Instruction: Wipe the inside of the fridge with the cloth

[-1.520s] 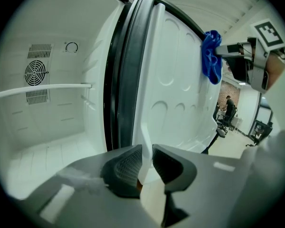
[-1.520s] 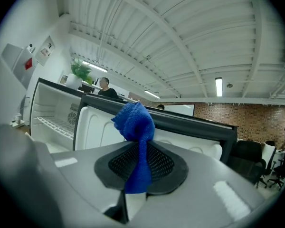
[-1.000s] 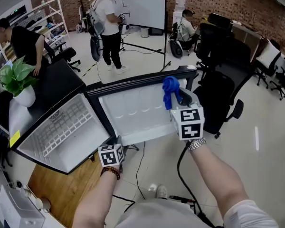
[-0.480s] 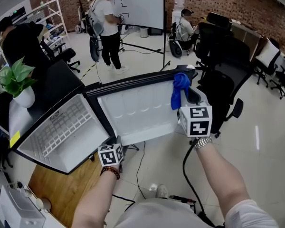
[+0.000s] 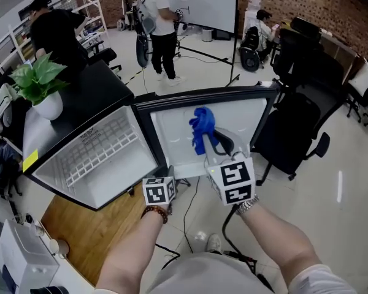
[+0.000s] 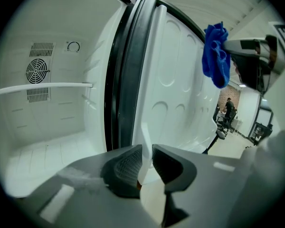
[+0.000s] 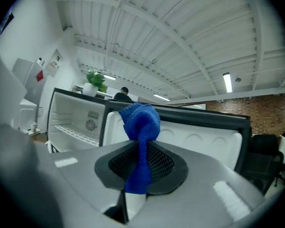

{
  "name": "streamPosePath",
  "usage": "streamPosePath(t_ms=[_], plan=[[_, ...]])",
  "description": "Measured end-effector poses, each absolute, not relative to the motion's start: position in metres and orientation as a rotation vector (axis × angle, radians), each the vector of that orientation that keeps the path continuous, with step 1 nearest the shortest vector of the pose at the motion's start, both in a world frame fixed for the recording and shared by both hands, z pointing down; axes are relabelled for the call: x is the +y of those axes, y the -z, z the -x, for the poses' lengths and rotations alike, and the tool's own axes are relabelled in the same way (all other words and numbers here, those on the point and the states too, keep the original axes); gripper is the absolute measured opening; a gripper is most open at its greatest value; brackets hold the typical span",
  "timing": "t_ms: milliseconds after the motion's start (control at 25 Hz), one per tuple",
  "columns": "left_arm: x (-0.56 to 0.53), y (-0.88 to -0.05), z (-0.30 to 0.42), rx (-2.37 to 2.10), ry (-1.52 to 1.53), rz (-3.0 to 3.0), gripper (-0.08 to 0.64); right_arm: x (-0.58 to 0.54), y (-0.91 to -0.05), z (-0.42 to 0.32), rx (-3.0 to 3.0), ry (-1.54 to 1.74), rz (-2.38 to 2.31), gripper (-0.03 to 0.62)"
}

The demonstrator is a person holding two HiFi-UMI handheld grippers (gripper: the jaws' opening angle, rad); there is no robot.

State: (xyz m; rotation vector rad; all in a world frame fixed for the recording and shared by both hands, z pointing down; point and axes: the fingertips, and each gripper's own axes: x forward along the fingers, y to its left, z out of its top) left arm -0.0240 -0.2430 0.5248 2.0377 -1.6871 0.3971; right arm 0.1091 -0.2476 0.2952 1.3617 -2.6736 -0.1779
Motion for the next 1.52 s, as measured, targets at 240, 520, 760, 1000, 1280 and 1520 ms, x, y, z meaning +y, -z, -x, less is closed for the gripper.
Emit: streamPosePath(t_ms=[240,520,760,1000,1280,1520], plan=[[-0.244,-0.524,0.023,-1.634,-0.37,-2.071,0.08,-0.224,-0.323,-0.017,-2.752,0.133,-1.119,0.049],[-0.24,-0.529,0.023,-1.582,-0.334,-2.094,0.075,-0.219,-0.345,0.034,-2.767,0.136,-0.944,0.049],[-0.24,-0.529,0.023,-1.578,-0.312,-2.103,0.077,-0.233,-0.364,0.047,-2.725,0.118,-0.947,0.049],[-0.24,-0.529,0.023,-1.584,-0.303,-2.101,0.077,-0.236,-0.369,0.04,-2.714,0.128,-1.006,0.049],[-0.24,-0.527,0.024,-1.608,-0.294,-2.092,0.074,-0.241,-0.374,0.019,-2.711,0.109,-1.059,0.049],[-0.241,-0.526,0.025,-1.633,-0.289,-2.089,0.072,-0.251,-0.382,0.006,-2.689,0.071,-1.093,0.049]])
